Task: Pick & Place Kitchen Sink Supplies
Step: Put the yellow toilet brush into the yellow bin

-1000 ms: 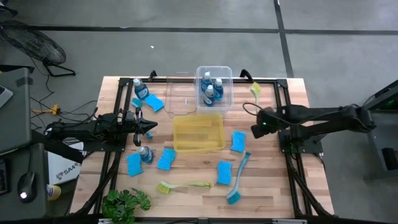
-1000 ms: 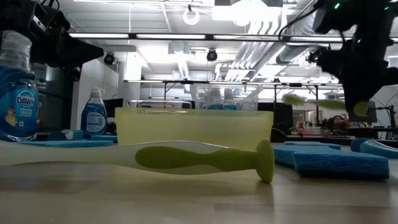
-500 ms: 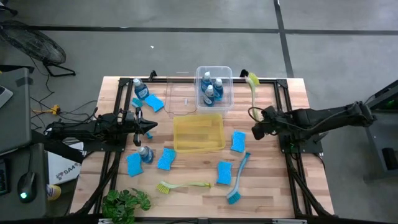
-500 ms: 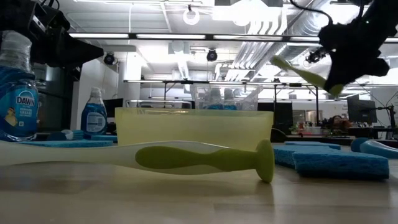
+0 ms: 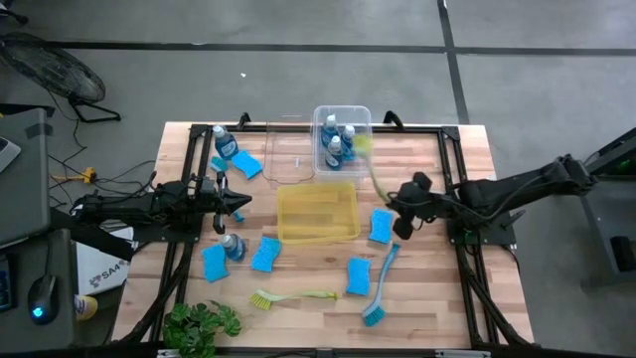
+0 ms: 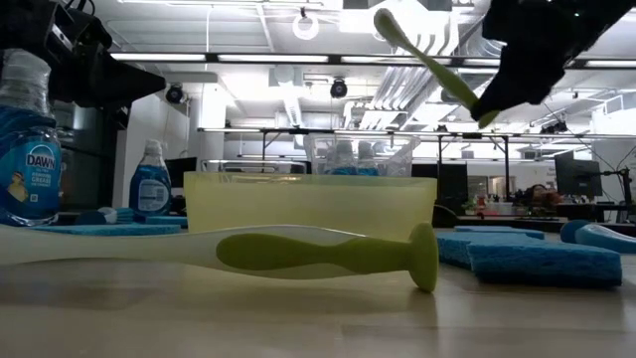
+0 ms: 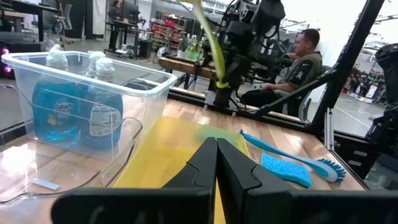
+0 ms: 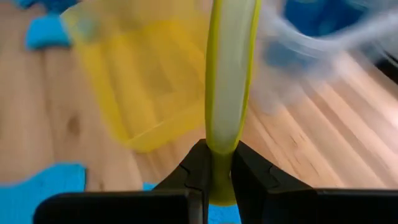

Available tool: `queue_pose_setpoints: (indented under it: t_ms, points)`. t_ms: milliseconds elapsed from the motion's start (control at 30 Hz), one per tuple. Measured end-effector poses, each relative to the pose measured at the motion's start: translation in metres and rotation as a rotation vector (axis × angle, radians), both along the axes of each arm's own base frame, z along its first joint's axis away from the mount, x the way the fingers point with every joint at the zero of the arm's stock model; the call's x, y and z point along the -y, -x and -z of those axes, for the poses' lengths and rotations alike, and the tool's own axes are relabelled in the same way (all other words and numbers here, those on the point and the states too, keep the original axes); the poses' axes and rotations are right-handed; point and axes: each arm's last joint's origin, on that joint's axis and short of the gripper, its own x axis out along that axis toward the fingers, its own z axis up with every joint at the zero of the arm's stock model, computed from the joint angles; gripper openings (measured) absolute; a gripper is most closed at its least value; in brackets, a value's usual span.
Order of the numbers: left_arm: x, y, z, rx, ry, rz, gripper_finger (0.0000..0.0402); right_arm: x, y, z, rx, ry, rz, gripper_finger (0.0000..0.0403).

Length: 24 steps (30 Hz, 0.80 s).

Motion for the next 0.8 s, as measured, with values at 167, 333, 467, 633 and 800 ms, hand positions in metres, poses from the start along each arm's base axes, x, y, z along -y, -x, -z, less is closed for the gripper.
queue_pose_setpoints:
  t_ms: [167, 333, 467, 633, 800]
  points:
    - [0.000, 0.000, 0.000, 0.000, 0.000, 0.000, 0.0001, -0.006, -0.014, 0.009, -0.073, 0.043, -0.222, 0.0037]
    - [0.000, 0.000, 0.000, 0.000, 0.000, -0.001, 0.0001, -0.006, -0.029, 0.011, -0.132, -0.031, -0.297, 0.0037]
    - [0.000, 0.000, 0.000, 0.000, 0.000, -0.004, 0.0001, 0.000, -0.041, 0.002, -0.226, -0.058, -0.329, 0.0037]
    - [0.000, 0.000, 0.000, 0.000, 0.000, -0.004, 0.0001, 0.007, -0.059, -0.007, -0.362, -0.114, -0.356, 0.0037]
    - [0.000, 0.000, 0.000, 0.000, 0.000, -0.004, 0.0001, 0.016, -0.088, -0.015, -0.393, -0.233, -0.353, 0.0037]
